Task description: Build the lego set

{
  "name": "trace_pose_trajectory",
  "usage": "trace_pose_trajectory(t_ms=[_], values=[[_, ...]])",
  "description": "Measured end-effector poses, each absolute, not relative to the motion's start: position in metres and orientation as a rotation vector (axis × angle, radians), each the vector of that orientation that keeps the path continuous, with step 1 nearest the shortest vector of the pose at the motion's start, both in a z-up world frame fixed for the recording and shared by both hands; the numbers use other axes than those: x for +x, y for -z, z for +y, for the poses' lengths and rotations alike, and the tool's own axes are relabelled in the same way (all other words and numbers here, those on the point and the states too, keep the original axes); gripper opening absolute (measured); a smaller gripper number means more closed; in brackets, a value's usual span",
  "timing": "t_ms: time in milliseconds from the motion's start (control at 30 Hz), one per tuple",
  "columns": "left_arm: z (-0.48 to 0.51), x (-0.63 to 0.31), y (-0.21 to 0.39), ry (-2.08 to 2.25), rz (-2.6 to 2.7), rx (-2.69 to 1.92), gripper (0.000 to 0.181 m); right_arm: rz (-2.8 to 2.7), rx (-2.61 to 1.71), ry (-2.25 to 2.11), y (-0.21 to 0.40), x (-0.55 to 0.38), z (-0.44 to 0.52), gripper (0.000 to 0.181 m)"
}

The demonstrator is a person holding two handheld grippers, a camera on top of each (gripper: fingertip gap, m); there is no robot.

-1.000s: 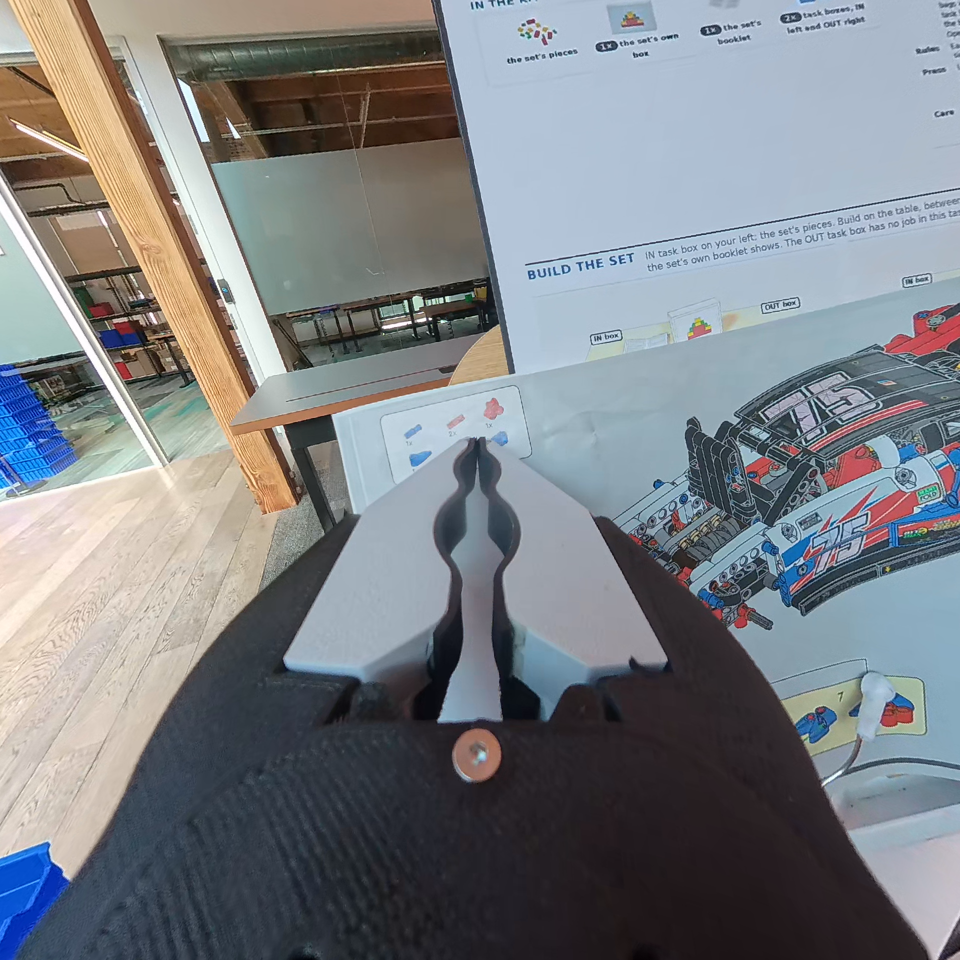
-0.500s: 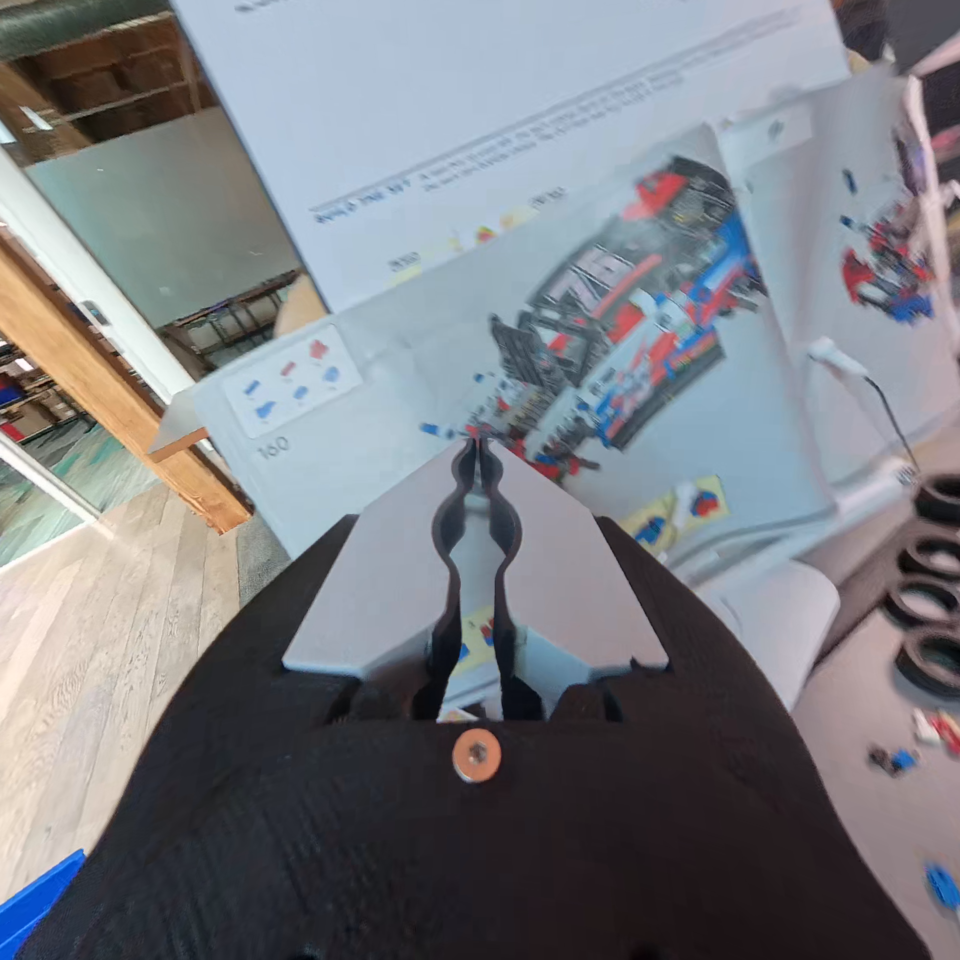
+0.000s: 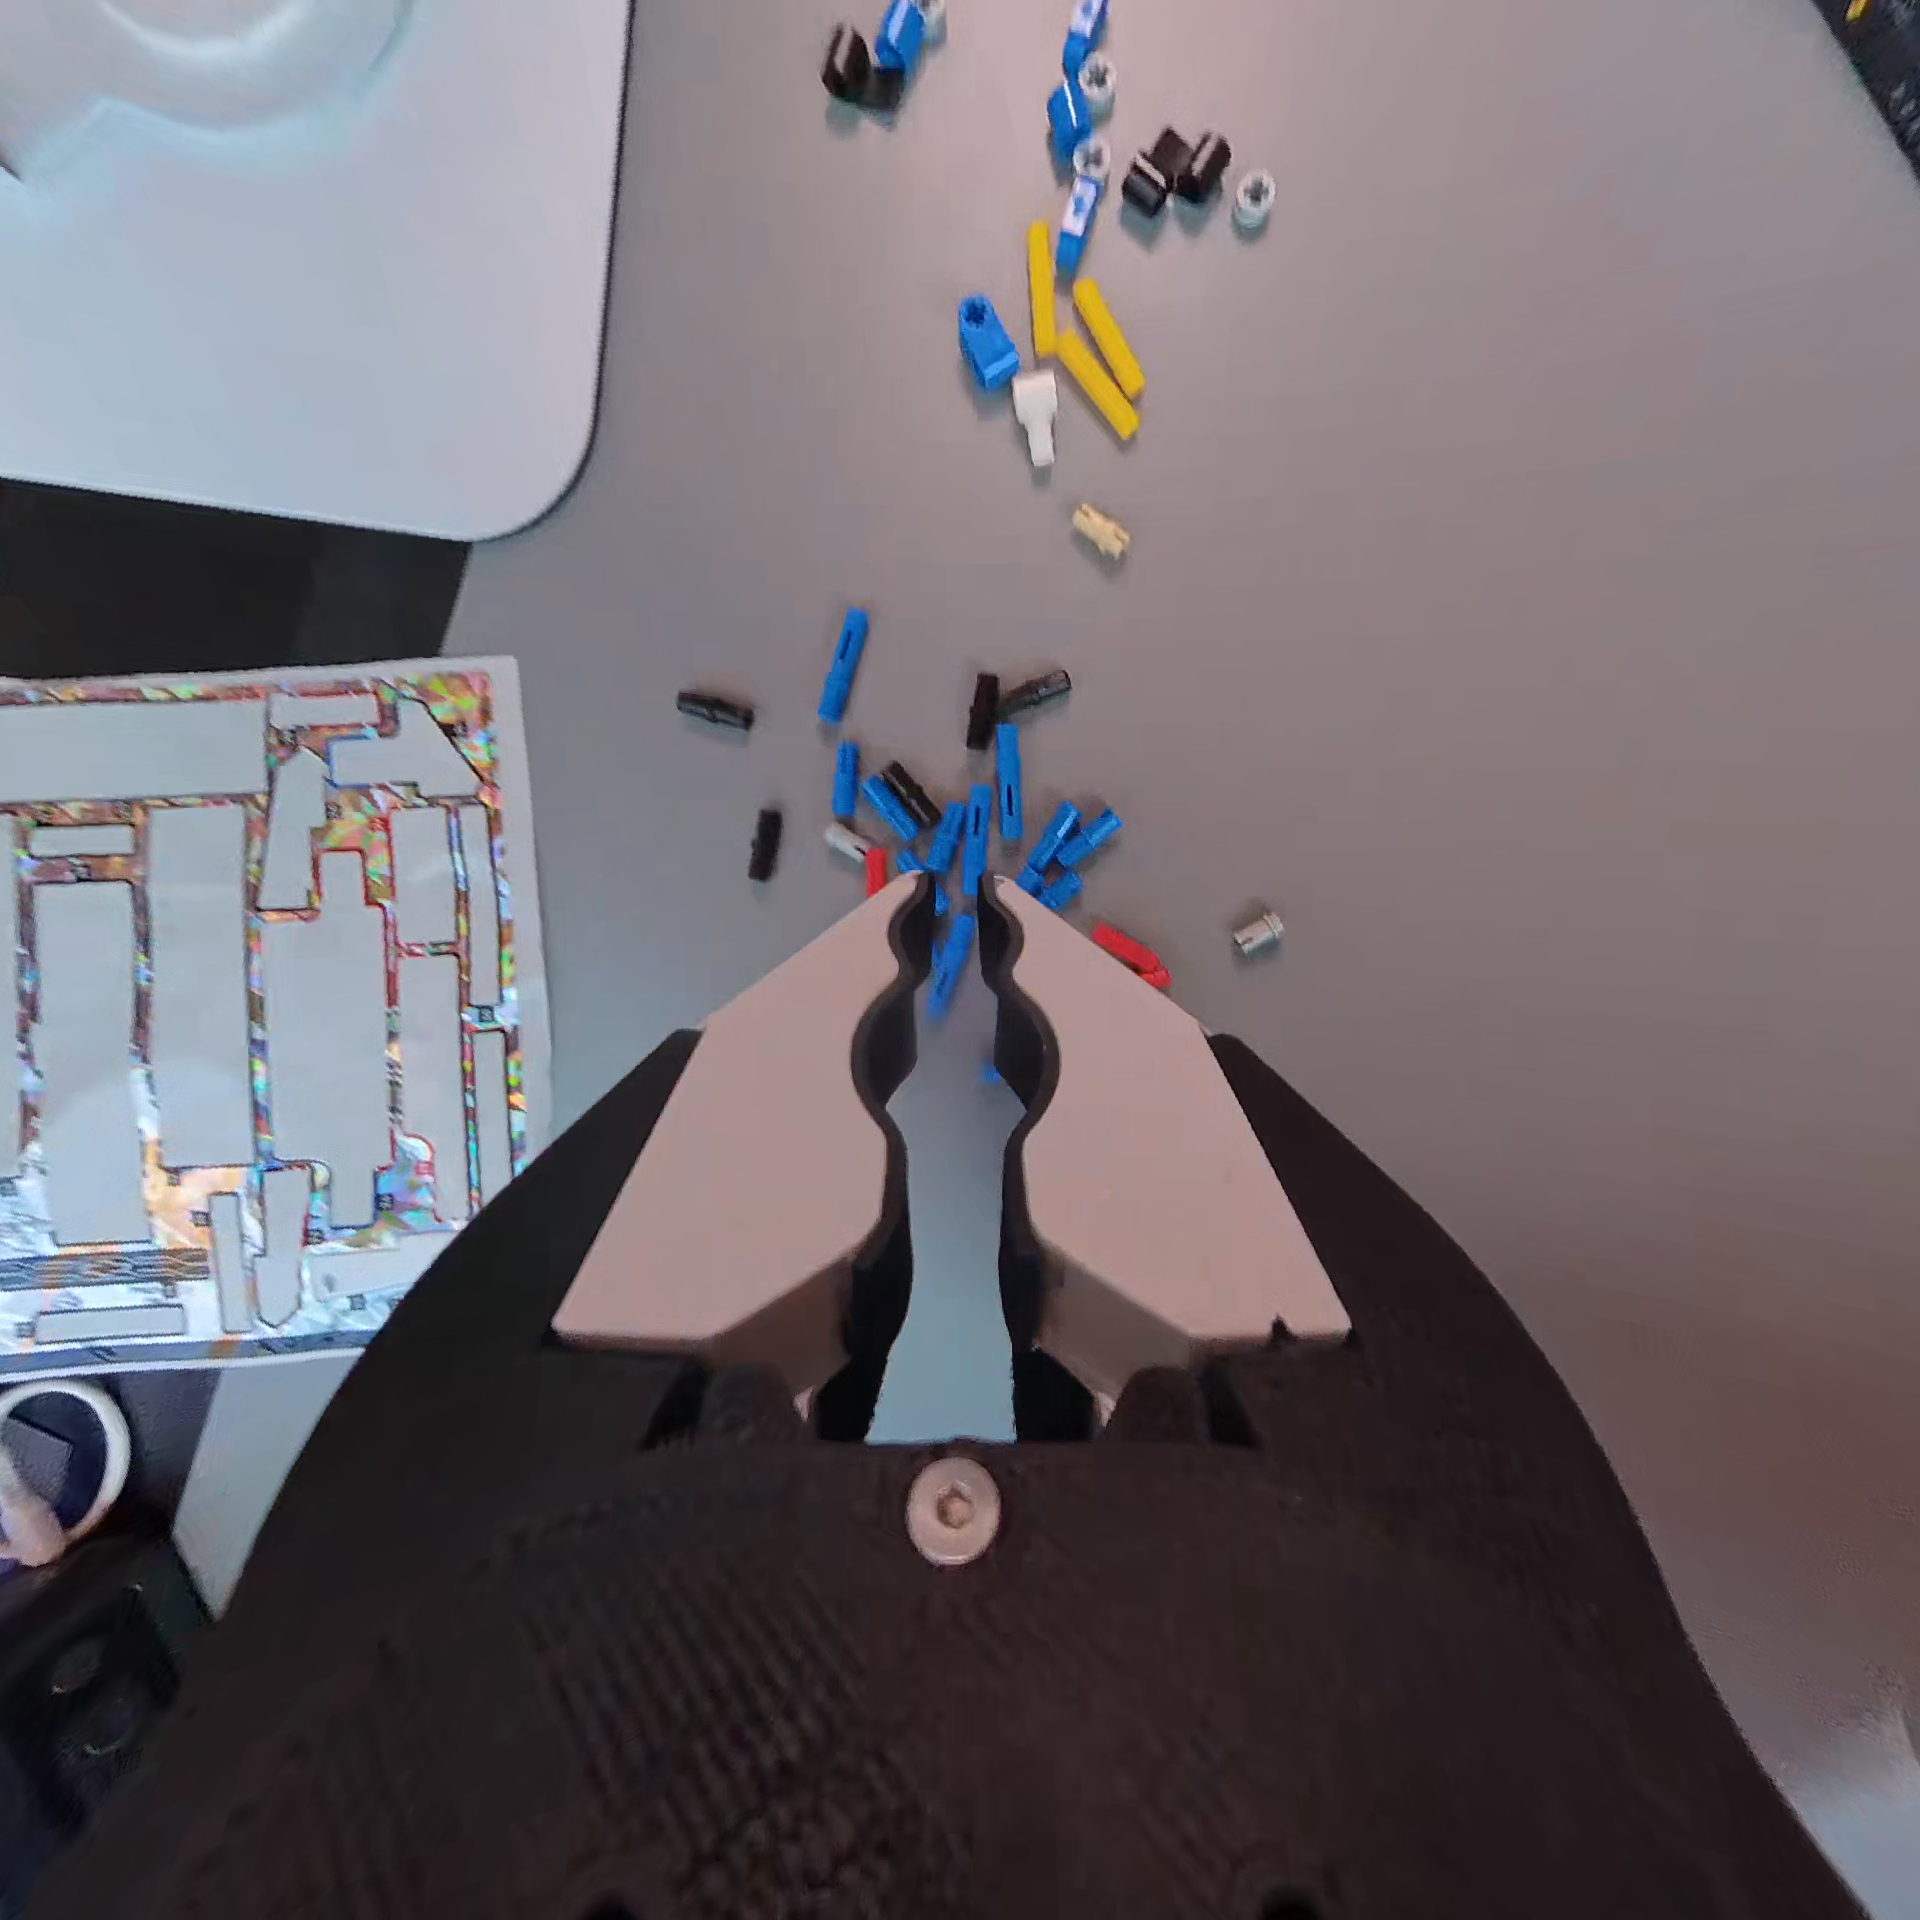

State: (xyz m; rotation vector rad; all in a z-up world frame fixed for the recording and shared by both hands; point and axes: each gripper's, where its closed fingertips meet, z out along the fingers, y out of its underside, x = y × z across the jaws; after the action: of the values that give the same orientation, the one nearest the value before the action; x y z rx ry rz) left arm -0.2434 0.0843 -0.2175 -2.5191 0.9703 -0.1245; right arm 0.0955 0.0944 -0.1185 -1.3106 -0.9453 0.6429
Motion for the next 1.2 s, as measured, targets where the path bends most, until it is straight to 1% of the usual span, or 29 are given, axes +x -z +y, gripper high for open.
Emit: trace_pose_trajectory(t_ms=[33,200,433,567,767,833,1200], values=[[0.076,-0.247,0.222,0.128,0.972,-2.553,0.008,-0.945,-1.311,-0.642,0.118,0.096,0.094,0.001],[0.049,-0.263,0.231,0.09,0.962,-2.64,0.02,-0.937,-1.305,-0.662,0.113,0.097,0.091,0.001],[0.045,-0.264,0.241,0.07,0.933,-2.645,0.023,-0.954,-1.303,-0.657,0.115,0.095,0.089,0.001],[0.045,-0.261,0.243,0.106,0.914,-2.632,0.02,-0.949,-1.324,-0.645,0.122,0.096,0.094,0.001],[0.043,-0.255,0.244,0.195,0.885,-2.62,0.009,-0.944,-1.357,-0.621,0.132,0.098,0.102,0.0],[0.04,-0.251,0.244,0.241,0.884,-2.625,0.0,-0.944,-1.364,-0.607,0.135,0.098,0.104,0.0],[0.038,-0.254,0.241,0.188,0.926,-2.608,0.0,-0.942,-1.367,-0.56,0.137,0.1,0.106,0.0]])
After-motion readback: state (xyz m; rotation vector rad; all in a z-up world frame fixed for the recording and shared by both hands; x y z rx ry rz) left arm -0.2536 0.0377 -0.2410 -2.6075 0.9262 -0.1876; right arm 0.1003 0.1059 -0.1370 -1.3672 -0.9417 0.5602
